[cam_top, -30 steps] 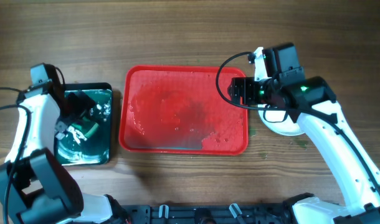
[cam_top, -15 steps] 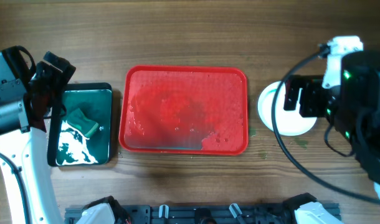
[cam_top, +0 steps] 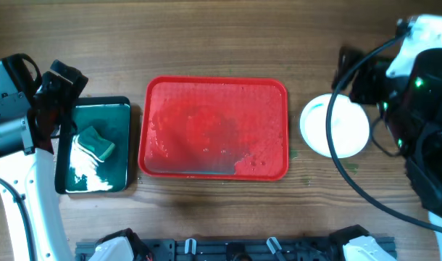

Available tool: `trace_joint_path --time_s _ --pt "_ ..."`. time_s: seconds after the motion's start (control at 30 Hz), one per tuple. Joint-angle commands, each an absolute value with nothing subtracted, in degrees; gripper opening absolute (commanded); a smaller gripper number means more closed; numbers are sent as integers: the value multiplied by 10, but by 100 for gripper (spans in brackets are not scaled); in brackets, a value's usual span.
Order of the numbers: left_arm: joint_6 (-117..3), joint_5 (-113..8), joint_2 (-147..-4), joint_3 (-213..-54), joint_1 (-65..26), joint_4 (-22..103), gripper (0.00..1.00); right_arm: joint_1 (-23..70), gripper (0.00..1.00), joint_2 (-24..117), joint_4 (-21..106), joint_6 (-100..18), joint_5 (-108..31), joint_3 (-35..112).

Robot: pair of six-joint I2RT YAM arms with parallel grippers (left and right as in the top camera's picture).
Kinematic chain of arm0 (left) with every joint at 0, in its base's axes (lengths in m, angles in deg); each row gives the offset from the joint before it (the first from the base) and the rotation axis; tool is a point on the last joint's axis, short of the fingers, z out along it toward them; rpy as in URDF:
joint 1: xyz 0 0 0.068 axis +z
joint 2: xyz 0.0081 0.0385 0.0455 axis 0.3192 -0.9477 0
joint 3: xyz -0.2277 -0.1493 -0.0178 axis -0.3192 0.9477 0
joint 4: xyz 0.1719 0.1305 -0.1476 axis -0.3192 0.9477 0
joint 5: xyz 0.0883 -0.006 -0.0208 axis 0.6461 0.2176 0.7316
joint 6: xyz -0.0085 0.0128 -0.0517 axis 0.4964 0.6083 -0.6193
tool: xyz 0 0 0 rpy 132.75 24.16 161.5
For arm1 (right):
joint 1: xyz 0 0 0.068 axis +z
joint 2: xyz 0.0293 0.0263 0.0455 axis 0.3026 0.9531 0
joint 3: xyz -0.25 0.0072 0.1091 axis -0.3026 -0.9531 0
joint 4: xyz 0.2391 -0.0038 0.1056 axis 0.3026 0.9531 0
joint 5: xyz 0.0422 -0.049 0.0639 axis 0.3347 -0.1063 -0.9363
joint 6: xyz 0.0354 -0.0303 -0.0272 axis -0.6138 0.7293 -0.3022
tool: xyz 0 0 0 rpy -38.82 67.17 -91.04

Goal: Clean dirty plates on tray and stack at the side

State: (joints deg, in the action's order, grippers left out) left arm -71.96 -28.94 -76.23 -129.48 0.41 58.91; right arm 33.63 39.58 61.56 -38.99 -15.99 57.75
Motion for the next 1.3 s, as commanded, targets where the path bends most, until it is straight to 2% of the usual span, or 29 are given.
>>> trace_joint_path --time_s 0.0,0.2,0.43,0.57,0.73,0.87,1.27 --pt "-725 -294 -764 -1294 3 588 100 280 100 324 515 -288 -283 454" --pt "-725 -294 -764 -1294 3 587 100 193 100 137 387 -280 -360 171" --pt "-725 -294 -764 -1294 3 587 100 183 100 -70 170 -288 -366 -131" --pt "-725 -294 -764 -1294 3 587 100 190 100 -163 117 -305 -375 -248" --pt "-725 -294 -764 -1294 3 588 100 234 100 -224 103 -302 -343 -320" --pt "-725 -294 -764 -1294 3 588 100 234 100 -242 95 -319 -345 -352" --pt "-725 -294 -764 -1294 3 587 100 234 100 -241 94 -318 -345 -351"
